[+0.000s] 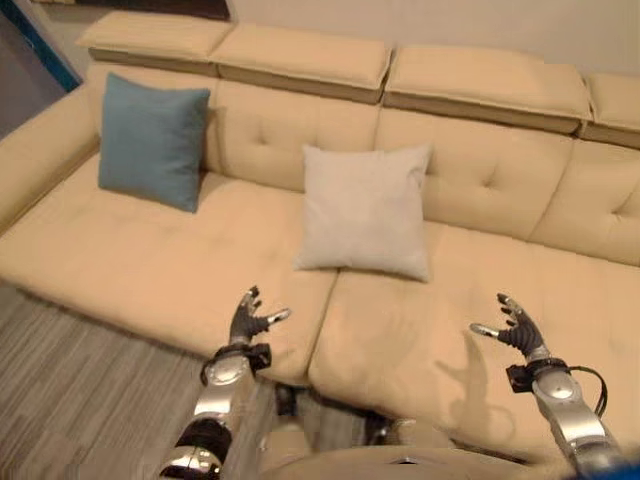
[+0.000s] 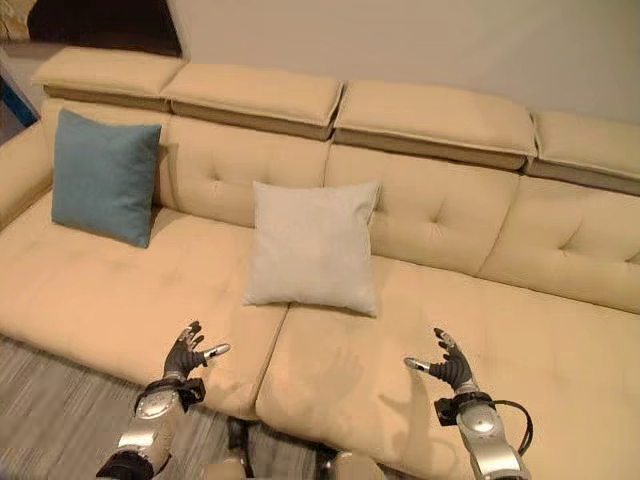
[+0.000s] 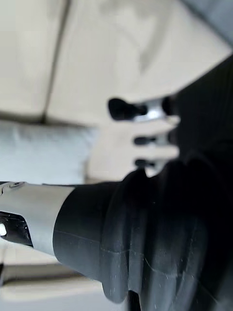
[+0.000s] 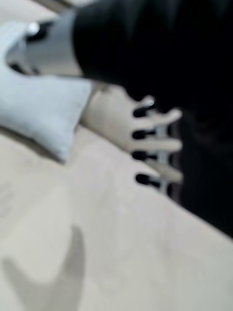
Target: Pick up all the scattered cushions and arrange them neatly on the sofa.
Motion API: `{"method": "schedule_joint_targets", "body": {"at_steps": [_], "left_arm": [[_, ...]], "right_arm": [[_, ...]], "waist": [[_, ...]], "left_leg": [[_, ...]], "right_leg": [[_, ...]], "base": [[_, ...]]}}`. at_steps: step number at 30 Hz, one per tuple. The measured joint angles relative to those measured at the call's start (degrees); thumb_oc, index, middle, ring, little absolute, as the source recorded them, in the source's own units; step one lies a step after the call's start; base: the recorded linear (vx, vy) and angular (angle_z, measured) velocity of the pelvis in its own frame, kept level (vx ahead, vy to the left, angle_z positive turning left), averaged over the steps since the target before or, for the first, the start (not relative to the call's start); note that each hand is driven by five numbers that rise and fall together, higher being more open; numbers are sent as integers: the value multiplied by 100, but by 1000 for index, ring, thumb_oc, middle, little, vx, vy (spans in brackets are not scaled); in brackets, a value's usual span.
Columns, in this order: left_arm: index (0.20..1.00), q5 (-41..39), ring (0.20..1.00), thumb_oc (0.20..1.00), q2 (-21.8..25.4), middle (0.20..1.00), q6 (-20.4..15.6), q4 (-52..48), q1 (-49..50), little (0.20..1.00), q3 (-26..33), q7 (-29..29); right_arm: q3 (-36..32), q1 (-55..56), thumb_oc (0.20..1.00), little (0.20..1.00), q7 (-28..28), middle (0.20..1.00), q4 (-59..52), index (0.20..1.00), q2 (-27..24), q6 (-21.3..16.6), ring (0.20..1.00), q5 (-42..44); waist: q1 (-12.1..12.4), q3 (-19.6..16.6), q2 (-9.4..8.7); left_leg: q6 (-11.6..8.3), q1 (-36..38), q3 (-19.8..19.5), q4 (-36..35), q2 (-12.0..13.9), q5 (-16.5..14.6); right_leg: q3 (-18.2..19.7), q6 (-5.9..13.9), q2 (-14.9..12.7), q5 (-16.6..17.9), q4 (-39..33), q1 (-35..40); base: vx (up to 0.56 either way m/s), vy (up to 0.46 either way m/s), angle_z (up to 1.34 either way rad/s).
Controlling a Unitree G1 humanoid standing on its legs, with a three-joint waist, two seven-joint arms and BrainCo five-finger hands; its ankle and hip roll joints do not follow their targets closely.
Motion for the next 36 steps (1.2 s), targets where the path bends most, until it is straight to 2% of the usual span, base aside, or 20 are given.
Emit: {"method": "schedule_joint_targets", "body": {"at_steps": [1, 2, 3, 4, 6, 7, 9, 10, 11, 12, 13, 15, 19, 21, 22, 23, 27, 30, 35, 36], "left_arm": [[1000, 0, 1000, 1000, 0, 1000, 0, 0, 0, 1000, 0, 0], [1000, 1, 1000, 1000, 13, 1000, 8, -1, 59, 1000, -7, 28], [1000, 1, 1000, 1000, -88, 1000, 5, -28, 99, 1000, -9, 37], [1000, 3, 1000, 1000, -75, 1000, 0, -68, 81, 1000, -7, 30], [1000, 4, 1000, 1000, 7, 1000, -8, -211, 41, 1000, -1, 80], [1000, 5, 1000, 1000, 44, 1000, -17, -331, 11, 1000, 4, 156], [1000, 10, 1000, 1000, 152, 1000, -34, -571, -33, 1000, -8, 174], [1000, 11, 1000, 1000, 187, 1000, -42, -660, -43, 1000, -7, 205], [1000, 22, 1000, 1000, 259, 1000, -40, -732, -77, 1000, -12, 249], [1000, 30, 1000, 1000, 389, 1000, -40, -862, -97, 1000, -22, 344], [1000, 63, 1000, 1000, 435, 1000, -41, -866, -156, 1000, -6, 370], [1000, 81, 1000, 1000, 509, 1000, -44, -871, -351, 1000, 25, 431], [1000, 91, 1000, 1000, 640, 1000, -45, -906, -410, 1000, 111, 653], [1000, 218, 1000, 1000, 649, 1000, -38, -836, -484, 1000, 185, 759], [1000, 251, 1000, 1000, 599, 1000, -26, -889, -523, 1000, 207, 810], [1000, 260, 1000, 1000, 575, 1000, -32, -964, -591, 1000, 180, 852], [1000, 265, 1000, 1000, 661, 1000, -41, -832, -1497, 1000, 63, 929], [1000, 277, 1000, 1000, 671, 1000, -40, -643, -1819, 1000, 27, 1050], [1000, 277, 1000, 1000, 609, 1000, -40, -642, -1664, 1000, -6, 1067], [1000, 276, 1000, 1000, 504, 1000, -40, -641, -1122, 1000, -8, 1101]], "right_arm": [[0, 0, 1000, 1000, 0, 1000, 0, 1000, 0, 0, 1000, 0], [-62, -125, 1000, 1000, -1, 1000, -40, 1000, -15, -15, 1000, -2], [-118, -140, 1000, 1000, -25, 1000, -61, 1000, -116, -16, 1000, -1], [-156, -133, 1000, 1000, -32, 1000, -68, 1000, -98, -2, 1000, 0], [-140, -69, 1000, 1000, -19, 1000, -77, 1000, -53, 0, 1000, 0], [-147, -64, 1000, 1000, -18, 1000, -95, 1000, -61, 5, 1000, -1], [-132, -45, 1000, 1000, -11, 1000, -194, 1000, -66, 19, 1000, -2], [-107, -40, 1000, 1000, -12, 1000, -192, 1000, -63, 25, 1000, -1], [-99, -21, 1000, 1000, -15, 1000, -222, 1000, -13, 31, 1000, 3], [-52, -164, 1000, 1000, -11, 1000, -290, 1000, 14, 33, 1000, 3], [-34, -159, 1000, 1000, -12, 1000, -314, 1000, 21, 27, 1000, 7], [-32, -189, 1000, 1000, -15, 1000, -328, 1000, 20, 28, 1000, 52], [-39, -207, 1000, 1000, -27, 1000, -277, 1000, 2, 27, 1000, 126], [-49, -244, 1000, 1000, -45, 1000, -279, 1000, -17, 30, 1000, 141], [-75, -151, 1000, 1000, -62, 1000, -369, 1000, -27, 53, 1000, 195], [-70, -64, 1000, 1000, -73, 1000, -525, 1000, -62, 53, 1000, 222], [-144, -484, 1000, 1000, -175, 1000, -550, 1000, -126, 44, 1000, 374], [-180, -1066, 1000, 1000, -268, 1000, -521, 1000, -205, 40, 1000, 452], [-197, -1278, 1000, 1000, -357, 1000, -680, 1000, -280, -81, 1000, 446], [-185, -630, 1000, 1000, -375, 1000, -681, 1000, -297, -79, 1000, 444]], "waist": [[0, 0, 0], [42, 21, -57], [39, -7, 164], [15, 6, 201], [-3, 19, 115], [27, 17, 135], [32, 50, 98], [34, 53, 100], [33, 59, 3], [71, 94, 21], [18, 109, 36], [35, 117, 0], [-22, 113, -185], [-101, 192, -113], [-130, 263, -107], [-144, 327, -101], [-157, 447, -127], [-235, 510, -102], [-238, 520, -87], [-236, -228, 1]], "left_leg": [[0, 0, 0, 0, 0, 0], [60, 137, 174, 343, -175, -42], [235, 414, 208, 291, -200, -133], [391, 490, 274, 213, -266, 11], [548, 553, 516, 352, -483, -142], [749, 526, 706, 421, -579, -232], [941, 493, 864, 512, -725, -306], [1015, 500, 922, 529, -748, -322], [1079, 516, 967, 584, -870, -424], [1116, 507, 1167, 543, -838, -353], [1125, 501, 1183, 552, -850, -389], [1202, 503, 1337, 527, -836, -422], [1123, 522, 1463, 276, -995, -405], [1059, 504, 1421, 31, -968, -237], [1088, 440, 1355, 117, -934, -163], [1069, 303, 1215, 268, -894, -180], [921, -372, 1072, 357, -737, -99], [854, -548, 1007, 342, -686, -59], [875, -559, 985, 293, -697, -16], [868, -130, 974, 19, -833, -64]], "right_leg": [[0, 0, 0, 0, 0, 0], [334, 38, -120, 29, -33, -61], [330, 176, -131, 103, -86, 2], [365, 214, -194, 126, -23, 5], [505, 327, -427, 157, -19, -37], [481, 518, -605, 172, 26, -43], [509, 693, -836, 254, 253, -194], [501, 788, -899, 176, 421, -255], [513, 859, -961, 264, 633, -405], [501, 925, -990, 307, 1179, -821], [490, 1039, -981, 432, 1222, -875], [458, 1057, -1035, 475, 1154, -901], [350, 947, -1108, 417, 593, -866], [255, 1005, -1045, 497, 273, -837], [181, 860, -975, 692, -39, -649], [149, 806, -939, 733, -108, -633], [55, 785, -744, 923, -388, -1082], [5, 741, -695, 1045, -619, -1131], [-5, 664, -629, 1112, -746, -1099], [53, 688, -742, 1078, -901, -727]], "base": [[187, 155, -66], [253, 220, -70], [214, 207, -79], [214, 207, -41], [127, 177, -37], [129, 196, -48], [83, 222, -28], [49, 189, -18], [27, 172, -46], [25, 117, -52], [56, 152, -54], [78, 79, -30], [72, -3, -25], [6, -27, -5], [-59, -19, 20], [-77, -60, 23], [-28, -29, 10], [37, 0, 6], [54, 20, 2], [78, 50, -2]]}}
